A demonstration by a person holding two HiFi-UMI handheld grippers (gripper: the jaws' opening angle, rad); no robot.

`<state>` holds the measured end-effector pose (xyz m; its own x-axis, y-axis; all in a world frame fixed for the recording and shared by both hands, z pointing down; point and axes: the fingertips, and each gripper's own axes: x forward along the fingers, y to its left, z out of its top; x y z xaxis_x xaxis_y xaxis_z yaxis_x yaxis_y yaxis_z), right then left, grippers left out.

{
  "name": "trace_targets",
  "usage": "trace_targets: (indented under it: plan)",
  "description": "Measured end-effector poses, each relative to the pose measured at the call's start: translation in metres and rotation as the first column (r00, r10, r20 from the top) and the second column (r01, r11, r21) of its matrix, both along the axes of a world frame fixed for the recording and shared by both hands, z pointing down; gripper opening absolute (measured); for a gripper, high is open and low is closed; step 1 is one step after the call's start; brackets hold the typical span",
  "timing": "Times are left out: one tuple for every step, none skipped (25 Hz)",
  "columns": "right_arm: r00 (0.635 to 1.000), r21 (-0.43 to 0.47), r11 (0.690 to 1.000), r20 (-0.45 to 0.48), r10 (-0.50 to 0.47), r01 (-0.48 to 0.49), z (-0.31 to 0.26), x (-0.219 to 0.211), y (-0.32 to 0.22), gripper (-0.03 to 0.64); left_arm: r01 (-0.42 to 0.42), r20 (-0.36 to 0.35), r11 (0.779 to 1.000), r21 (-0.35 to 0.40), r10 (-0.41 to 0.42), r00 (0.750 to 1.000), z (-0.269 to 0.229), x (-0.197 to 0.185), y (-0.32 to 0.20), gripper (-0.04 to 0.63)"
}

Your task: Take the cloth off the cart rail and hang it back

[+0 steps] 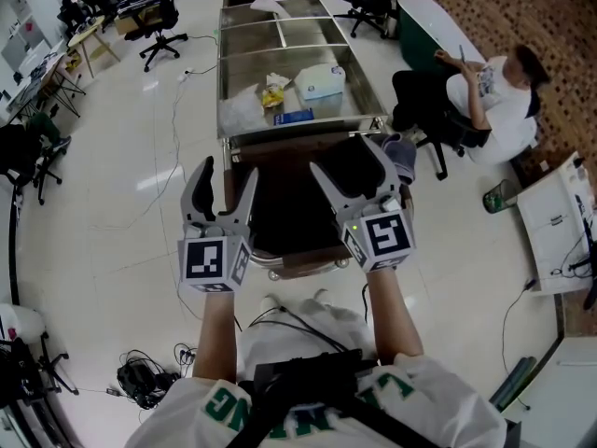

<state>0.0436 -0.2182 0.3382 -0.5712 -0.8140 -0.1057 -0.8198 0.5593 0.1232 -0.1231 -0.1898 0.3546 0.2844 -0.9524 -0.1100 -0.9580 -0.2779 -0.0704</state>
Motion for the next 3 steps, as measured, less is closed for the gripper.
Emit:
trace_targets:
  plan:
    - [1.0, -0.007, 1.0, -0.001, -0.002, 0.002, 0.0011, -0.0013, 0.0013, 0.368, -0.003, 0.001, 1.0, -0.002, 0.003, 1.0, 0.0013, 0.001, 0.0004, 0.31]
    - [1.0, -0.01, 1.0, -0.003, -0.003, 0.003, 0.0027, -0.0018, 0.0019, 0.368, -0.007, 0.001, 1.0, -0.003, 0.007, 1.0, 0.0025, 0.002, 0.0008, 0.31]
    - [1.0, -0.011, 1.0, -0.006, -0.003, 0.002, 0.0045, -0.002, 0.0023, 0.368, -0.01, 0.001, 1.0, -0.004, 0.01, 1.0, 0.0038, 0.0029, 0.0012, 0.31]
